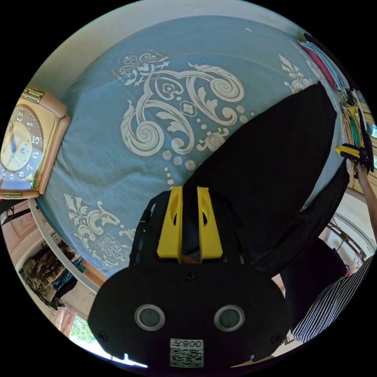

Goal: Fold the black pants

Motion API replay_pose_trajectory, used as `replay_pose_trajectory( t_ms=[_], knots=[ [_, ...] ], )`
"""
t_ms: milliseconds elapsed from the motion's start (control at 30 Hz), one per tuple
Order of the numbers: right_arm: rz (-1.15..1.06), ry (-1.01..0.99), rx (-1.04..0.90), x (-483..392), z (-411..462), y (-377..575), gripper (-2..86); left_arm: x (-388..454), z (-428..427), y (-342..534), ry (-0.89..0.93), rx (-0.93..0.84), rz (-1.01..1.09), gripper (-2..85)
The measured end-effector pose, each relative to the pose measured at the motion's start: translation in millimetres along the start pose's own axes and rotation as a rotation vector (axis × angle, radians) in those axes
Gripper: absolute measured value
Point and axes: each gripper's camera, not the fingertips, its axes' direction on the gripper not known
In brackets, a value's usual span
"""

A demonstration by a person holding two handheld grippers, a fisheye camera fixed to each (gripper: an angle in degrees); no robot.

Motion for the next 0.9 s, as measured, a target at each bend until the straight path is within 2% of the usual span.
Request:
replay_pose_trajectory(
  t_ms=[300, 433, 500, 567, 733, 900],
  knots=[
    [-0.025, 0.0, -0.019, -25.9, -8.9, -7.5, 0.2, 3.0, 15.0, 26.6, 0.017, 0.033, -0.031, 6.8],
    [-0.01, -0.091, -0.055, -30.8, -17.5, -15.5, 0.8, 9.6, 23.4, 39.2, -0.002, 0.035, -0.035, 6.9],
    [-0.034, -0.121, 0.002, -34.2, -31.1, -21.7, 1.4, 11.2, 27.5, 44.6, 0.003, 0.032, -0.036, 6.9],
    [-0.106, -0.056, 0.08, -39.7, -52.4, -37.4, 3.6, 12.8, 33.3, 51.9, 0.017, 0.027, -0.029, 6.9],
    [-0.272, 0.08, 0.105, -44.1, -75.4, -86.8, 6.1, 18.6, 46.3, 70.6, 0.033, 0.042, -0.015, 6.8],
    [-0.41, 0.144, 0.012, -56.4, -69.6, -120.9, 7.2, 28.9, 61.1, 95.4, 0.034, 0.093, -0.029, 6.9]
  ],
)
